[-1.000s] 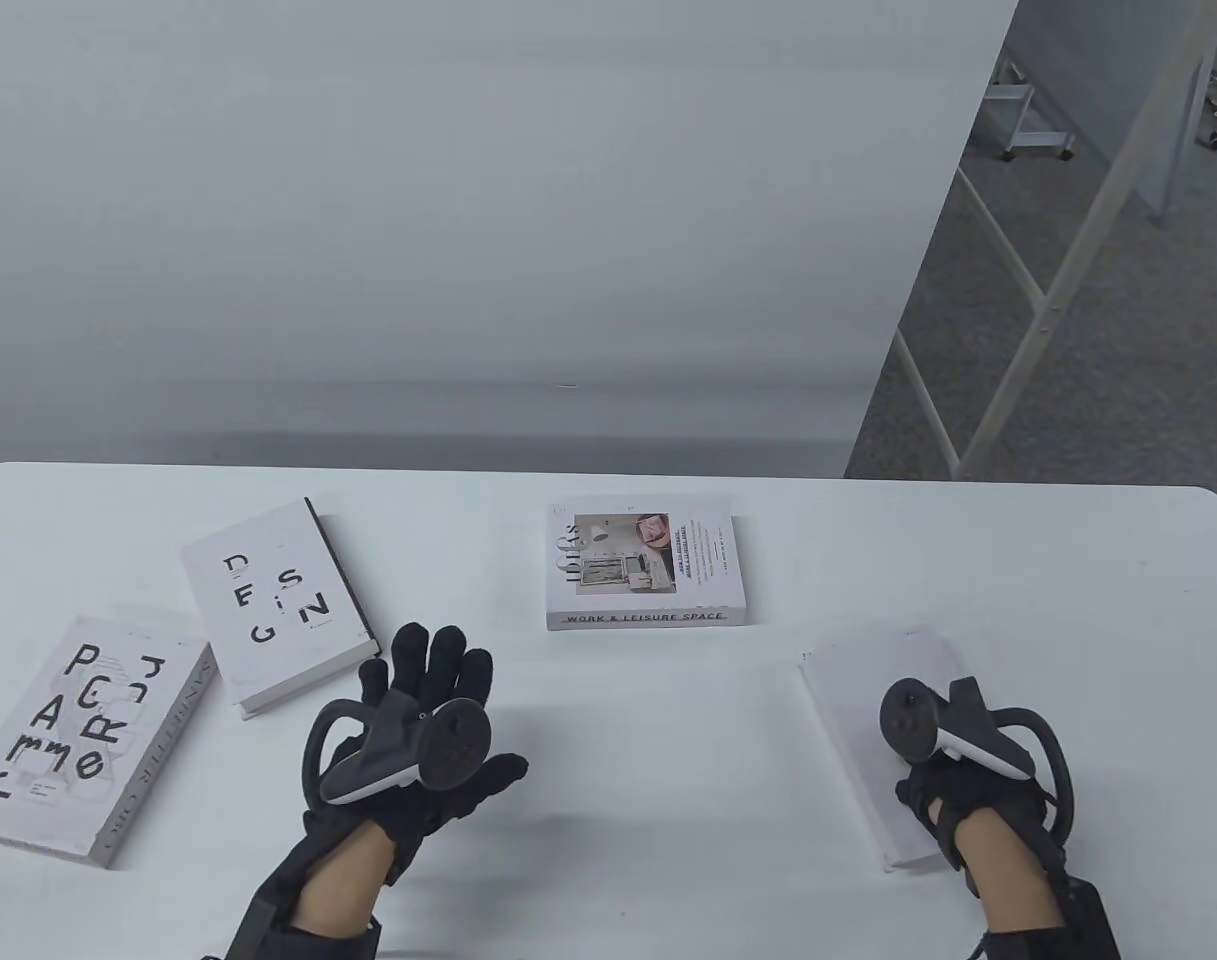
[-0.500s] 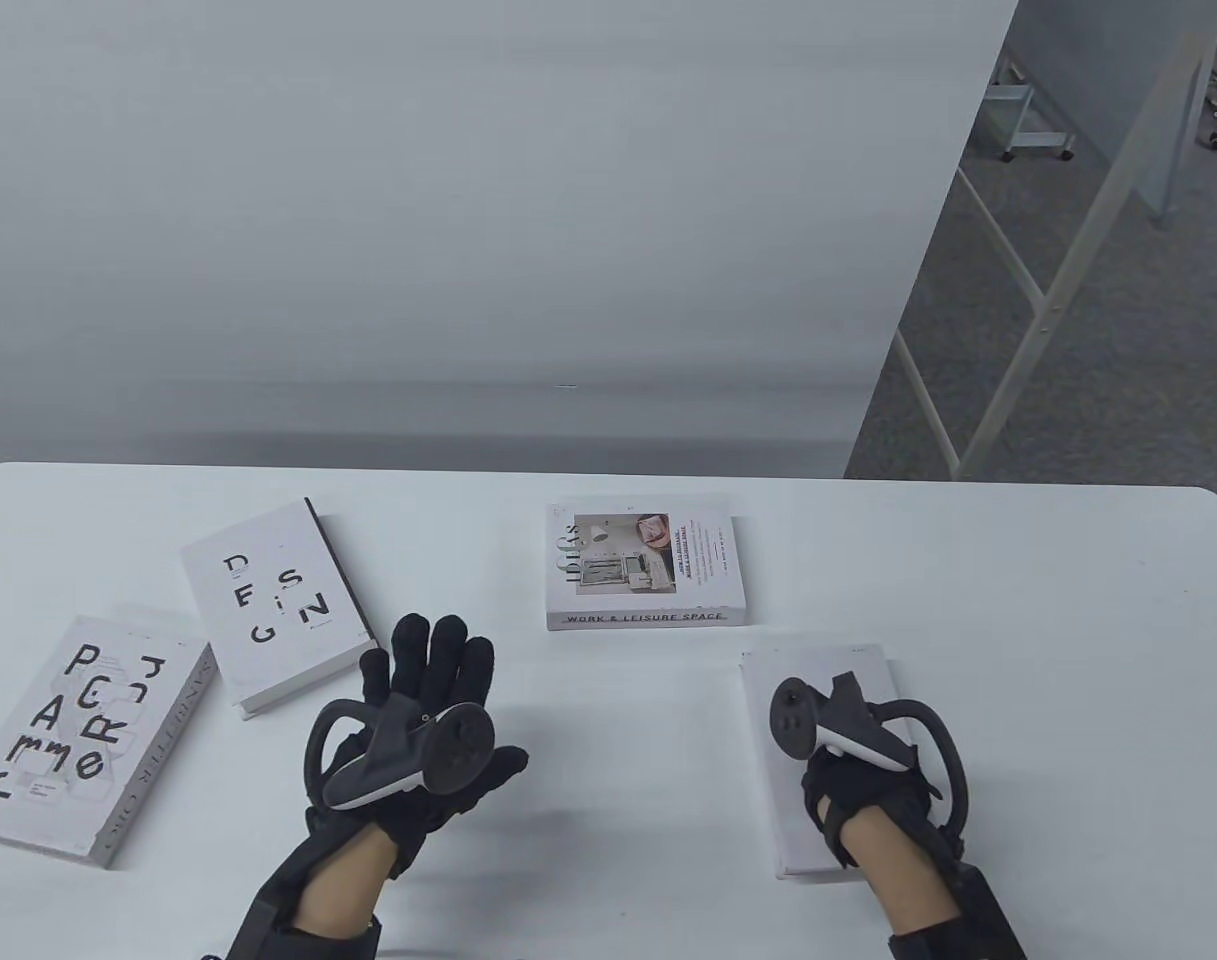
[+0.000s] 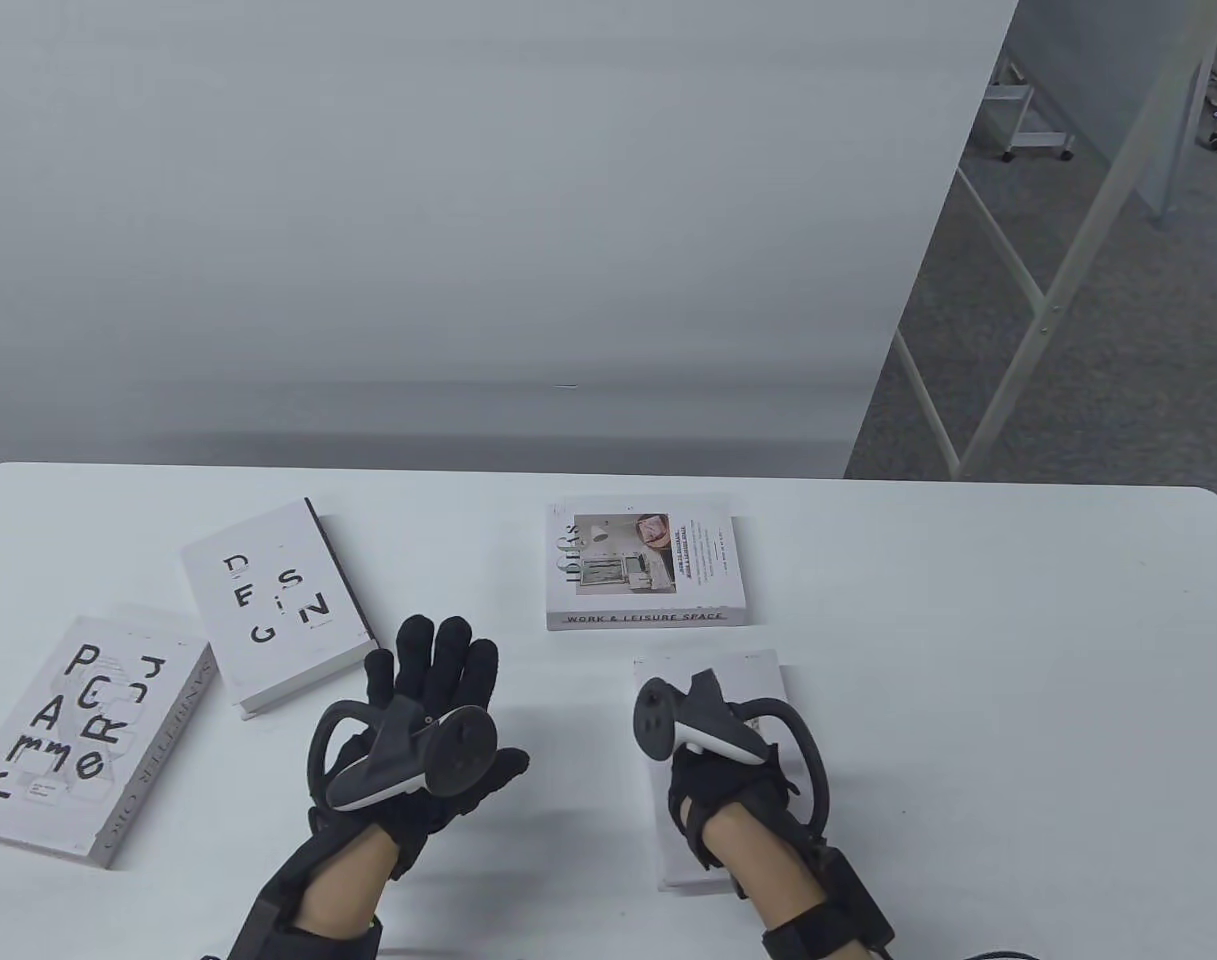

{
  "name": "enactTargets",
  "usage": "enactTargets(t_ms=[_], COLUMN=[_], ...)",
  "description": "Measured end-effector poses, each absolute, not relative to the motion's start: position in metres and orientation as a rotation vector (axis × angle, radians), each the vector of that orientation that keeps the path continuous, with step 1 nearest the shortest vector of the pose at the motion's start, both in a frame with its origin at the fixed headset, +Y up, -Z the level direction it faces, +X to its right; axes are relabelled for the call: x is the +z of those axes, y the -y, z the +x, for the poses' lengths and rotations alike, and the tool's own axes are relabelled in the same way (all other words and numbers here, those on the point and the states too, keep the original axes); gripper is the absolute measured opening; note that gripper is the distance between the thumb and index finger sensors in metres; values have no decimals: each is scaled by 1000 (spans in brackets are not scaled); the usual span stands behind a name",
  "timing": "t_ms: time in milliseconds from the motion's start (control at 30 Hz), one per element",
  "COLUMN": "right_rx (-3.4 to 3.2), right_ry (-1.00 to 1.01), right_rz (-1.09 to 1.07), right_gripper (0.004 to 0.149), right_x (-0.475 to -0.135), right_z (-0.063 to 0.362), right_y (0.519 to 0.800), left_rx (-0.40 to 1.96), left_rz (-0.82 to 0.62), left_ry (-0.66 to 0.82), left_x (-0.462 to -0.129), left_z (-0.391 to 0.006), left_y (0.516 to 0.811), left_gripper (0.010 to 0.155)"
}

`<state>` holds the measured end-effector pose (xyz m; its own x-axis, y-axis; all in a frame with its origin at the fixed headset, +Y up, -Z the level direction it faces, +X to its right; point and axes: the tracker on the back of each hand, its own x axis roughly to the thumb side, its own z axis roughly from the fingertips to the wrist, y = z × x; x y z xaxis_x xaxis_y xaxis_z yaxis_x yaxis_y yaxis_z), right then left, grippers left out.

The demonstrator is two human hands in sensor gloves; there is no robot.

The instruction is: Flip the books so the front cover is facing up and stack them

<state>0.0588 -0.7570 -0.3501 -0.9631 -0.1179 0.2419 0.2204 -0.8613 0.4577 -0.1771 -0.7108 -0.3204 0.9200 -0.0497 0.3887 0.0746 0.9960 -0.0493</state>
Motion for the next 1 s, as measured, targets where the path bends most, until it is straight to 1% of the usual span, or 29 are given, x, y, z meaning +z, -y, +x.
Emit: enactTargets(t_ms=[200,333,467,533,600,667,733,900,1000], right_rx=[-2894,-2904,-2853,-2847,-2874,-2907,-2952,-3003,-3055], right_ry=[781,782,695,673,661,586,524,449,420], right_rz=[-361,-394,-426,-465,-512,-534,-577,-652,-612], right_gripper=[56,56,55,55,54,53,53,54,58], right_x=[-348,-344,-339,-337,-335,-333,-332,-325,-327], right_z=[21,0,-11,-7,1,12,21,40,57], right_y=[756,755,756,754,751,748,747,743,739], left_rx=[-79,-64,-42,-25,-54,-108,-114,19,133], left_rz=[-119,-135,-139,-135,-87,-60,-42,-37,-114], left_ry=[382,374,390,402,423,434,439,406,361], left_x=[-327,-328,-327,-325,-323,-321,-319,-317,-320], left_z=[-182,-185,-180,-175,-167,-159,-153,-147,-146], left_y=[729,734,736,738,741,742,743,750,759], left_gripper=[100,100,100,100,100,100,99,104,104])
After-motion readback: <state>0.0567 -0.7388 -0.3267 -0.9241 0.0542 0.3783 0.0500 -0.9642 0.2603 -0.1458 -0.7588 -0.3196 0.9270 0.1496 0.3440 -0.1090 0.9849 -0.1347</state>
